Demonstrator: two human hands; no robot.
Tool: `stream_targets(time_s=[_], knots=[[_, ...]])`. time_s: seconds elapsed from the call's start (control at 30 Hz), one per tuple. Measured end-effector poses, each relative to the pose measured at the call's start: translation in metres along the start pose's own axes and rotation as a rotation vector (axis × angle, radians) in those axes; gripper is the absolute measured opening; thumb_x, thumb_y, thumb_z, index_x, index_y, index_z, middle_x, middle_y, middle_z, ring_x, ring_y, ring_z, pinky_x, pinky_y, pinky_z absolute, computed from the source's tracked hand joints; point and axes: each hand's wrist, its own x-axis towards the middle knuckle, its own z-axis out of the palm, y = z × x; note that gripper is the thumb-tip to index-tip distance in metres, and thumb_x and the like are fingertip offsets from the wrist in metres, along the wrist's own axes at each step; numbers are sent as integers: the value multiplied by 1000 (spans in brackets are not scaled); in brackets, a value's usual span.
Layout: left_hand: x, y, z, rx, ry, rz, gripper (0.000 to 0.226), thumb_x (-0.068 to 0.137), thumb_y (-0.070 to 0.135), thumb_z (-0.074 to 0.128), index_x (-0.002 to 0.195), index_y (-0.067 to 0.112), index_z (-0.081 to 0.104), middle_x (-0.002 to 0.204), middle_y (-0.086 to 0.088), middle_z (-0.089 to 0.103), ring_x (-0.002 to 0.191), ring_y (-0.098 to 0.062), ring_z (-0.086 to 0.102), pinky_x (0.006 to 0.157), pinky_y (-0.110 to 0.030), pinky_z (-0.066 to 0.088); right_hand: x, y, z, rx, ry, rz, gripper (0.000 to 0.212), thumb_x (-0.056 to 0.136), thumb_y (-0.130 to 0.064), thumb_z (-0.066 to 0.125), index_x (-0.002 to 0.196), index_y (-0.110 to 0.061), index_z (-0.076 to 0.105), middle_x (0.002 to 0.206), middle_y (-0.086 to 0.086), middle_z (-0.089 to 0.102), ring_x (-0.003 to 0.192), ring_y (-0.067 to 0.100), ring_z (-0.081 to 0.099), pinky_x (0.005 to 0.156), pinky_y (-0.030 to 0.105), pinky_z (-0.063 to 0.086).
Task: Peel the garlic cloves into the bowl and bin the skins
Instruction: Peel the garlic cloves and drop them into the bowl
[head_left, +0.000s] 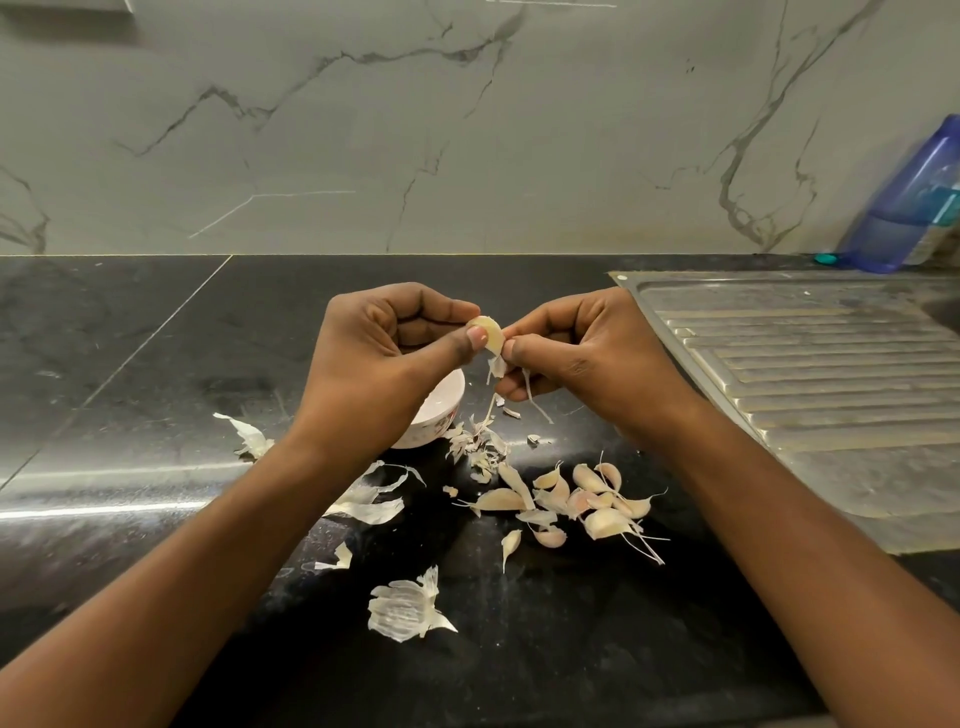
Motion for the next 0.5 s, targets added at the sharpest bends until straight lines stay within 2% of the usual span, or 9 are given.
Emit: stream_targets(time_s=[0.27, 0.5], knots=[[2, 1, -4, -178, -39, -136, 23, 88, 3, 76, 111, -1, 73, 100, -12, 81, 95, -28, 80, 86, -35, 65, -1, -2, -1, -25, -7, -5, 9, 99, -1, 69, 100, -4, 78, 84, 11, 81, 73, 26, 79, 69, 31, 66], [3, 2, -5, -192, -21, -164, 24, 89, 3, 76, 113, -1, 73, 103, -12, 81, 97, -28, 80, 88, -36, 64, -2, -4, -1, 40, -36, 13, 12, 101, -2, 67, 104, 3, 77, 88, 16, 80, 80, 33, 79, 76, 41, 68]])
